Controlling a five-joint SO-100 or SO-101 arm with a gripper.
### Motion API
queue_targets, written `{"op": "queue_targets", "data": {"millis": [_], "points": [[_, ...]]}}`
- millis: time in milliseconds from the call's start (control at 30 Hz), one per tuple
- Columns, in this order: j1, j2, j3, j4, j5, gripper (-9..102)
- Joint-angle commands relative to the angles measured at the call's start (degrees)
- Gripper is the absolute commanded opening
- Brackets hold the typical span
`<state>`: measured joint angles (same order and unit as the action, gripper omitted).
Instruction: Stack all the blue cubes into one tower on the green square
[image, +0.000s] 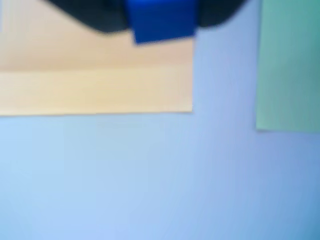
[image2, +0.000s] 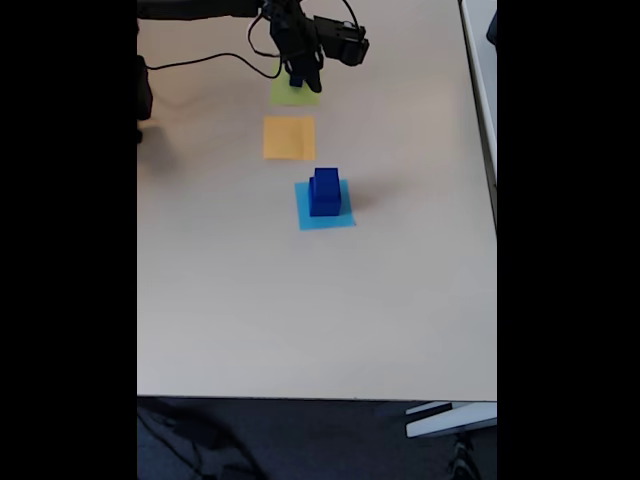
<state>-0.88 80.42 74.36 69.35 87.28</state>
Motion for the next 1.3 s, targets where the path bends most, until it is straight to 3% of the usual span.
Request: {"op": "queue_targets", "data": {"millis": [0, 267, 500, 1267], "points": [[-2.29, -0.18, -4.04, 0.44, 5.89, 2], [-9.23, -5.10, -8.79, 6.24, 22.59, 2], [-13.18, -7.73, -7.91, 6.24, 29.44, 1], [-15.91, -15.73, -6.68, 1.67, 30.85, 2]]}}
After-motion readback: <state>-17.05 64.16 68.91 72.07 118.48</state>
